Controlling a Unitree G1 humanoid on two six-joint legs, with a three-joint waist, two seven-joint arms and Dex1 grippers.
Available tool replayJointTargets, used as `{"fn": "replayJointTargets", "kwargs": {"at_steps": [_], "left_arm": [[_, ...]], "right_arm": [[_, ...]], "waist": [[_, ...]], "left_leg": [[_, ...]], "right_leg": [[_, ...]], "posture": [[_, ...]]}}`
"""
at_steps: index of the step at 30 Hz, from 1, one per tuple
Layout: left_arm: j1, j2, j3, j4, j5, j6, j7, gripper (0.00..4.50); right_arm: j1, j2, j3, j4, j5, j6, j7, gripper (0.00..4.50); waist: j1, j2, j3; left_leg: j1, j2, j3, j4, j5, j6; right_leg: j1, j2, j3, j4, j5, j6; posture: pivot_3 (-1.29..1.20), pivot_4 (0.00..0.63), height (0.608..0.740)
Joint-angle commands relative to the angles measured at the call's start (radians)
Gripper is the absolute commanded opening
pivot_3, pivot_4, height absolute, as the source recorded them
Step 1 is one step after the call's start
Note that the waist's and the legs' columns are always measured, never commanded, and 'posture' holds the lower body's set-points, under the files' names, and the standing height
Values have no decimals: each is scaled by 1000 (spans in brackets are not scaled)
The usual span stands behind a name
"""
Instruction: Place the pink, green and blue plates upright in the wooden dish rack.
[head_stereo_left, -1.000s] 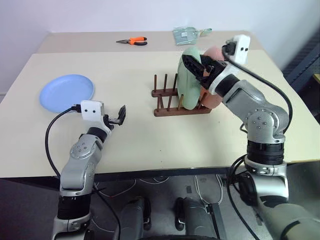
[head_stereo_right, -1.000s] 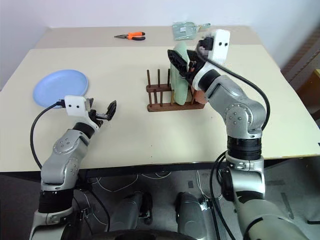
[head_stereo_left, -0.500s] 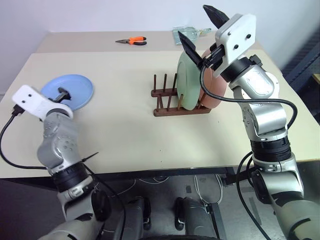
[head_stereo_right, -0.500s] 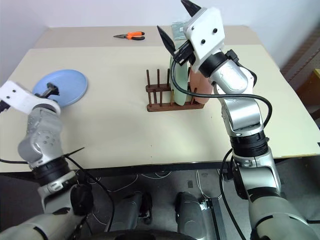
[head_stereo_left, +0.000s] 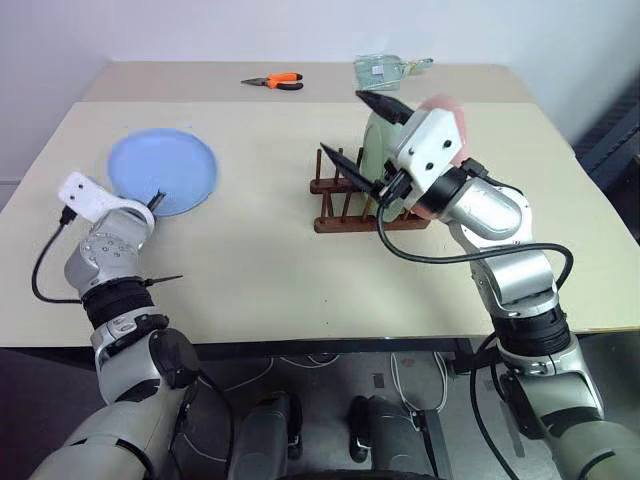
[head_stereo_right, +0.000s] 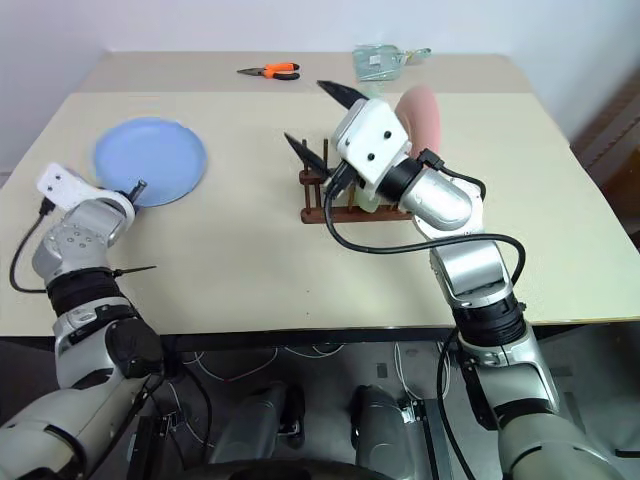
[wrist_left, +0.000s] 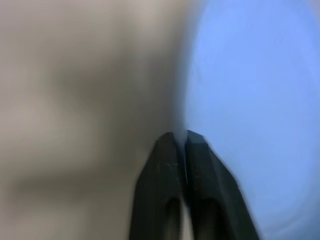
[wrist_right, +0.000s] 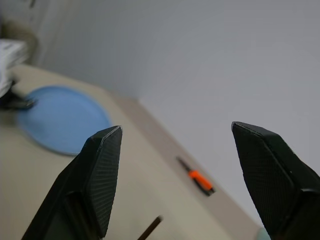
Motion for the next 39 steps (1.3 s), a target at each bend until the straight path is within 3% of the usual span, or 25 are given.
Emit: {"fn": "replayJointTargets", "kwargs": {"at_steps": [1,7,11,16,19,25,26,29,31,34,36,39], "left_arm": [[89,-69,-122,-325,-67,51,-70,0],[180,-212,-199,-826,-268,270,59,0],[171,-264,-177,-935,-382,367,182,0],[184,-251,-179,-995,-510,430,251,0],[186,-246,-180,-989,-573,417,286,0],[238,-187,-225,-1002,-637,374,241,0],[247,-186,-225,-1000,-649,347,225,0],[233,-207,-174,-961,-732,223,247,1021],[202,-199,-126,-933,-767,128,263,2017],[184,-81,-52,-855,-687,34,232,3482],[226,58,-65,-788,-534,9,168,3482],[363,224,-199,-725,-307,-45,-5,3482]], "right_arm": [[3,-21,38,-54,-25,4,64,4475],[-43,-5,179,47,-208,-122,93,4475],[-77,10,223,138,-285,-219,101,4475],[-152,45,235,300,-382,-320,54,4475],[-173,51,231,354,-426,-362,30,3296],[-165,49,208,369,-466,-402,11,230],[-163,49,204,368,-472,-407,7,48],[-158,48,198,365,-486,-427,2,0],[-157,47,198,363,-486,-446,4,0],[-161,52,192,355,-457,-486,14,0],[-170,61,179,340,-410,-514,29,0],[-175,123,106,256,-184,-417,89,0]], "waist": [[-1,0,0],[-14,-1,0],[-23,0,0],[-22,0,1],[-18,-1,1],[-22,-1,1],[-22,0,1],[-21,0,1],[-21,0,1],[-27,0,1],[-31,0,1],[-29,1,1]], "left_leg": [[0,0,0,0,0,0],[0,1,-1,0,1,-1],[3,1,-2,0,1,-2],[5,1,-2,0,1,-2],[5,1,-3,0,1,-2],[7,1,-3,-1,1,-2],[7,1,-3,-1,1,-2],[9,1,-3,-1,1,-2],[9,1,-3,-1,1,-2],[9,1,-3,-1,1,-2],[10,1,-3,-2,2,-3],[10,1,-2,-3,2,-3]], "right_leg": [[0,0,0,0,0,0],[0,0,1,0,0,0],[2,0,2,0,0,0],[4,1,2,0,0,0],[6,1,1,-1,0,0],[7,1,1,-1,0,-1],[7,1,1,-1,0,-1],[9,2,1,-1,0,-1],[9,1,1,-2,0,-1],[9,2,1,-2,0,-1],[9,4,1,-1,0,-1],[8,5,1,-1,0,-1]], "posture": [[0,150,740],[0,150,740],[0,150,740],[0,150,740],[0,150,740],[0,150,740],[0,150,740],[0,150,740],[0,150,740],[0,150,740],[0,150,740],[0,150,740]]}}
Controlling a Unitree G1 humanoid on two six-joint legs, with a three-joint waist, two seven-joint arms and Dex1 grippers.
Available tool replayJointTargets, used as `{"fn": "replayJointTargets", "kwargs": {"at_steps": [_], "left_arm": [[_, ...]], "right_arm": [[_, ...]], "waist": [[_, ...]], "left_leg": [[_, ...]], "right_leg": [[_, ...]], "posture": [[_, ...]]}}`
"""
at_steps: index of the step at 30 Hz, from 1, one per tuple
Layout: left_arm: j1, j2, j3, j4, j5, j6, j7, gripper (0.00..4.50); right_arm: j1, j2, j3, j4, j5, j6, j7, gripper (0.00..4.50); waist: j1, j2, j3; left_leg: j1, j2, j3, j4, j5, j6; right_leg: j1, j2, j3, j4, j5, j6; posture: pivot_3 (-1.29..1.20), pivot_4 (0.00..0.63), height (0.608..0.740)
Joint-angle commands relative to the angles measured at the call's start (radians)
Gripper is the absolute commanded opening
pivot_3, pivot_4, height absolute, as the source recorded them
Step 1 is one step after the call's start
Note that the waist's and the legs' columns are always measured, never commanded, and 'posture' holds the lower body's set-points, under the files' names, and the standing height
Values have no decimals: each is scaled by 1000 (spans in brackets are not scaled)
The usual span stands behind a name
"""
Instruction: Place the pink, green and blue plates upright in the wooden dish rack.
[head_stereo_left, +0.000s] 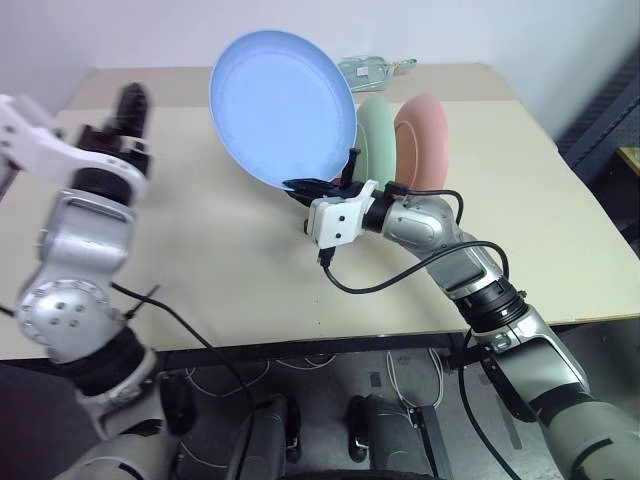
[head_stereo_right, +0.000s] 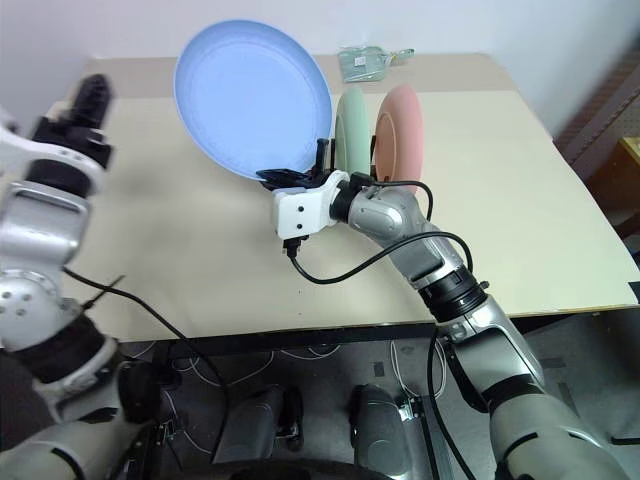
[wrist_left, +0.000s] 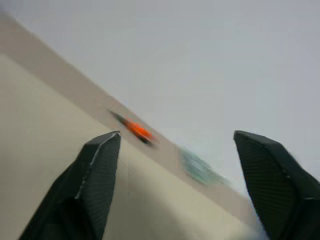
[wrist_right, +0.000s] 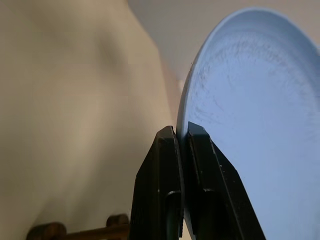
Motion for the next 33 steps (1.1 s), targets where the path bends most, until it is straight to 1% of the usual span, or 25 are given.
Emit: {"fn": "replayJointTargets", "kwargs": {"at_steps": [1,4,5,7,10,14,16,21,27,33], "left_arm": [[128,114,-155,44,254,-73,-183,3482],[225,127,-286,76,380,-136,-297,3482],[249,119,-320,78,407,-159,-335,3482],[276,97,-377,75,449,-184,-387,3482],[291,65,-414,66,481,-195,-435,3482],[304,32,-423,67,512,-197,-478,3482],[308,19,-419,62,523,-193,-490,3482],[314,-4,-407,52,542,-182,-507,3482],[314,-27,-395,31,545,-169,-517,3482],[309,-41,-389,27,555,-160,-527,3482]], "right_arm": [[-33,74,-118,-150,279,122,53,0],[-30,142,-230,-278,601,460,51,0],[-30,161,-270,-313,706,571,28,0],[-42,213,-370,-345,913,757,-81,0],[-53,239,-456,-340,1064,930,-197,0],[-38,252,-513,-318,1170,1055,-285,0],[-34,266,-546,-296,1230,1112,-334,0],[-49,282,-596,-254,1328,1185,-402,0],[-76,280,-599,-189,1321,1196,-463,0],[-90,276,-603,-160,1311,1186,-480,0]], "waist": [[4,0,0],[18,0,0],[20,-1,-1],[23,-1,-1],[16,-1,-1],[1,1,0],[0,1,0],[8,1,0],[8,1,0],[7,1,0]], "left_leg": [[0,0,0,0,0,0],[-1,0,-1,-1,-1,-1],[-1,-1,-2,-1,-2,-3],[-2,-1,-3,-1,-3,-3],[-2,-1,-3,-2,-3,-4],[-4,0,1,-3,-2,-4],[-4,0,3,-4,-1,-2],[-5,1,4,-3,0,0],[-6,1,4,-2,-1,1],[-6,1,4,-2,-1,1]], "right_leg": [[0,0,0,0,0,0],[1,-1,-1,0,0,0],[1,-1,-1,0,0,0],[0,-2,-1,-1,0,0],[-3,-5,1,-1,0,-1],[-9,-6,2,2,0,-2],[-10,-5,2,2,0,-3],[-10,-5,2,3,0,-3],[-10,-5,2,2,0,-3],[-11,-5,2,3,0,-3]], "posture": [[0,150,740],[0,150,740],[0,150,740],[0,150,740],[0,150,740],[0,150,740],[0,150,740],[0,150,740],[0,150,740],[0,150,740]]}}
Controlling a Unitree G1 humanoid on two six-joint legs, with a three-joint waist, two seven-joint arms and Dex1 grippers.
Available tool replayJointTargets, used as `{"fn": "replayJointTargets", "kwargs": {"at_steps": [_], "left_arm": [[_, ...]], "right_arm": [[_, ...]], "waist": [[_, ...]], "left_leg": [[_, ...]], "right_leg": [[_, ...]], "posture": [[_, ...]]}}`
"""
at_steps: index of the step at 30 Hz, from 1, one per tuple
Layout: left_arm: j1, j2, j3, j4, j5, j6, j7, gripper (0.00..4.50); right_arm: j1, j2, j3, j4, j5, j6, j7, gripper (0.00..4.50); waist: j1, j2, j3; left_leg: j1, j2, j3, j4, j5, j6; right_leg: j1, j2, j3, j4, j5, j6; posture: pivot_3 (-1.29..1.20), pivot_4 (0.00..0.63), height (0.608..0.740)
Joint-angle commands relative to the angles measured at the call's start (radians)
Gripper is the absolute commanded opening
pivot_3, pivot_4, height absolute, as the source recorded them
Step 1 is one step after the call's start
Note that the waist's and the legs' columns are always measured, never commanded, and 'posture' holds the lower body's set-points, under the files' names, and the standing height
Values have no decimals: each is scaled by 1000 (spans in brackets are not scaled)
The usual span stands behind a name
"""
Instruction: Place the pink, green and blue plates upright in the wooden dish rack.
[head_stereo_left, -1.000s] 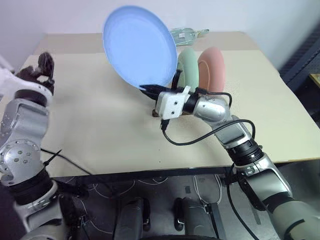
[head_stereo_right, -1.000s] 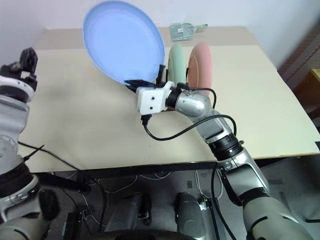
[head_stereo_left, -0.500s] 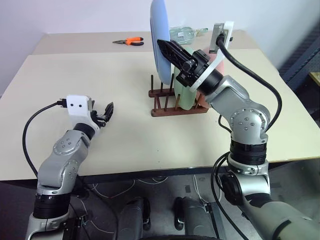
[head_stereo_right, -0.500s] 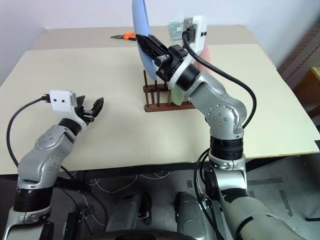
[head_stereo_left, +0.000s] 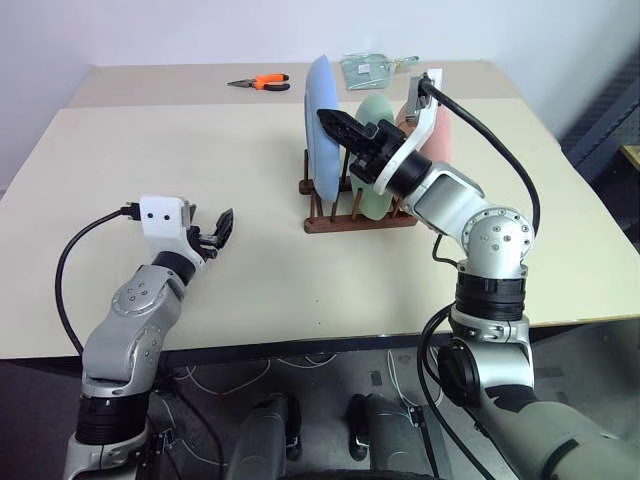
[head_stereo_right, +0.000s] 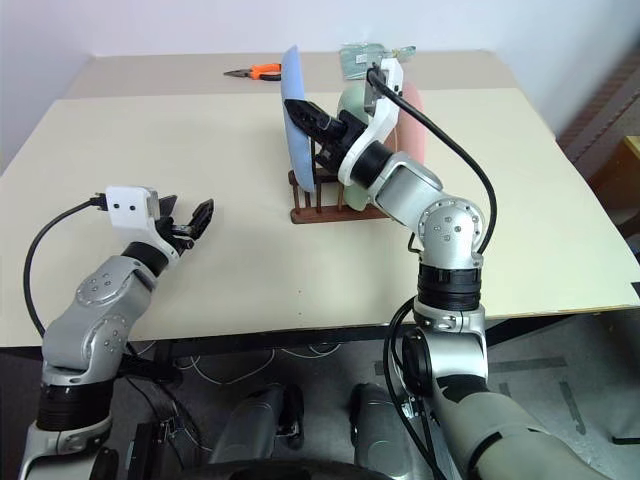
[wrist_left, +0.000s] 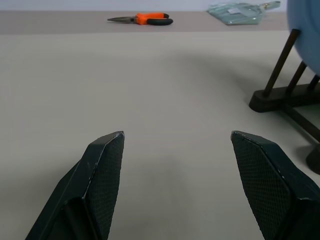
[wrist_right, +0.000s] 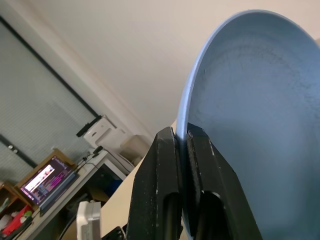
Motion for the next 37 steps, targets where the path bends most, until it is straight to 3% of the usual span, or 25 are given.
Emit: {"fn": "replayJointTargets", "kwargs": {"at_steps": [1,4,8,12,15,19,21,24,30,37], "left_arm": [[-8,-4,27,-43,10,-4,-9,3533],[-9,-12,23,-47,12,0,-14,3552],[-8,-21,22,-53,16,7,-23,3552],[-7,-25,21,-59,20,14,-31,3552],[-14,-28,18,-52,22,20,-37,3552],[-11,-17,8,-35,43,12,-58,3552],[0,11,8,-15,70,-4,-85,3552],[32,79,12,45,118,-43,-150,3552],[80,177,24,127,161,-105,-267,3552],[92,169,33,130,183,-100,-276,3552]], "right_arm": [[-45,-6,-9,-7,-18,-21,-7,317],[-58,-44,31,3,-101,-52,35,1371],[-42,-171,198,-89,-325,-188,208,3482],[-8,-342,344,-173,-573,-385,368,3482],[28,-432,330,-220,-655,-463,421,3482],[126,-554,152,-299,-566,-446,512,3482],[243,-653,8,-308,-478,-374,595,3482],[462,-762,-151,-262,-467,-338,674,3482],[677,-770,-218,-196,-506,-391,720,3482],[669,-703,-156,-127,-562,-469,693,3482]], "waist": [[0,0,0],[2,0,0],[2,0,0],[4,0,0],[5,0,0],[12,-1,0],[24,-1,0],[32,-1,0],[20,2,0],[28,2,0]], "left_leg": [[0,0,0,0,0,0],[0,0,0,0,0,0],[-2,0,0,1,0,1],[-3,0,0,1,0,1],[-3,0,0,2,0,1],[-3,0,-1,2,0,1],[-4,0,-1,3,-1,1],[-4,0,-2,4,-2,3],[-3,1,-1,4,-3,5],[-3,1,-1,4,-2,3]], "right_leg": [[0,0,0,0,0,0],[0,0,0,0,0,0],[-1,0,0,0,0,0],[-2,0,0,0,0,0],[-2,0,-1,0,0,1],[-1,0,-1,-1,0,1],[-1,0,-2,-1,0,1],[1,-1,-3,-4,0,1],[0,-1,-1,-3,0,0],[0,-2,-1,-3,0,0]], "posture": [[0,150,740],[0,150,740],[0,150,740],[0,150,740],[0,150,740],[0,150,740],[0,150,740],[0,150,740],[0,150,740],[0,150,740]]}}
